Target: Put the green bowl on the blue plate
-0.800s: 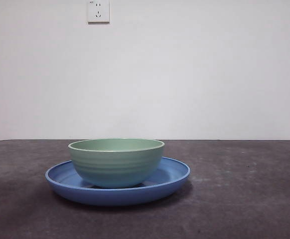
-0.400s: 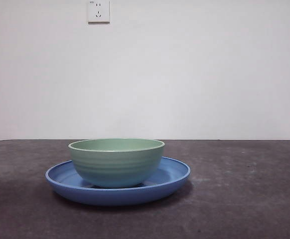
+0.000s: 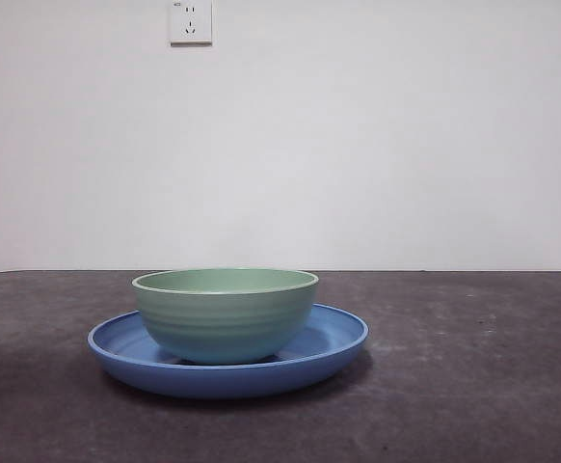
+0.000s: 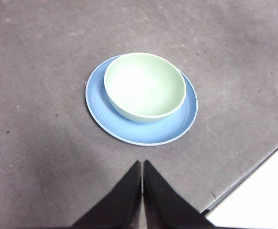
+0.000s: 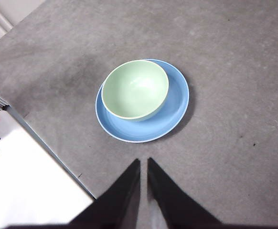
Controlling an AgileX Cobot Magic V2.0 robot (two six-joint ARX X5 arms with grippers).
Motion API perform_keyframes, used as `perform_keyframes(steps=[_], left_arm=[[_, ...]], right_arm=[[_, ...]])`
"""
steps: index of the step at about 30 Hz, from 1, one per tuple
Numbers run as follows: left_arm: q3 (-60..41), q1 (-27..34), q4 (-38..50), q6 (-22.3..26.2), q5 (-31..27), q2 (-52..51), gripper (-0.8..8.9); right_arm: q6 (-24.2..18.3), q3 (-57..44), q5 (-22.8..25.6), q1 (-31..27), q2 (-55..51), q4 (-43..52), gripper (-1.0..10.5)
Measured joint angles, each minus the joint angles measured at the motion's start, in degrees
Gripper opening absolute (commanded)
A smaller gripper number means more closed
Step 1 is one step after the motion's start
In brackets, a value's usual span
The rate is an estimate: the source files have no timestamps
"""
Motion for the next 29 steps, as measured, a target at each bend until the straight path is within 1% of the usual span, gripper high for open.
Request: perform_keyframes(steps=[2,5,7,9,11,12,13,17,20,22,26,29], left_arm=[[-0.15,1.11,-0.31,0.00,0.02,-0.02,0.06],[-0.59,4.66,0.22,0.52,0.11,-0.09,0.07],[-1.53,8.90,1.49,3.21,-0.13,-0.57,0.07],[-3.48,13.99,4.90,6.12,-0.22,-1.46,0.07],[-5.99,18.27,8.63,7.54,-0.22,-2.58,0.06],[-8.46,21.44,11.65,8.04,-0.13,-3.76,0.07],[-10.16,23.30,13.46,8.26,-0.13,-4.63,0.07],[-18.49,29.29,22.43,9.05,-0.15,-9.20,0.06],[-24.96,30.93,28.37,9.09,-0.15,-12.39,0.06],[-28.94,30.99,30.38,9.16,-0.13,-14.32,0.06],[-34.95,30.99,30.69,9.20,-0.15,-17.35,0.06],[-36.65,31.02,30.69,9.05,-0.17,-18.82,0.06]], right_arm=[[0.00,0.00,0.00,0.00,0.00,0.00,0.2],[0.02,0.00,0.00,0.00,0.00,0.02,0.2],[0.02,0.00,0.00,0.00,0.00,0.11,0.2],[0.02,0.00,0.00,0.00,0.00,0.11,0.2],[0.00,0.00,0.04,0.00,0.00,0.11,0.2],[0.00,0.00,0.04,0.00,0.00,0.13,0.2],[0.02,0.00,0.02,0.00,0.00,0.13,0.2],[0.00,0.00,0.02,0.00,0.00,0.13,0.2],[0.00,0.00,0.04,0.00,0.00,0.13,0.2],[0.02,0.00,0.02,0.00,0.00,0.13,0.2],[0.00,0.00,0.04,0.00,0.00,0.13,0.2],[0.02,0.00,0.02,0.00,0.00,0.13,0.2]])
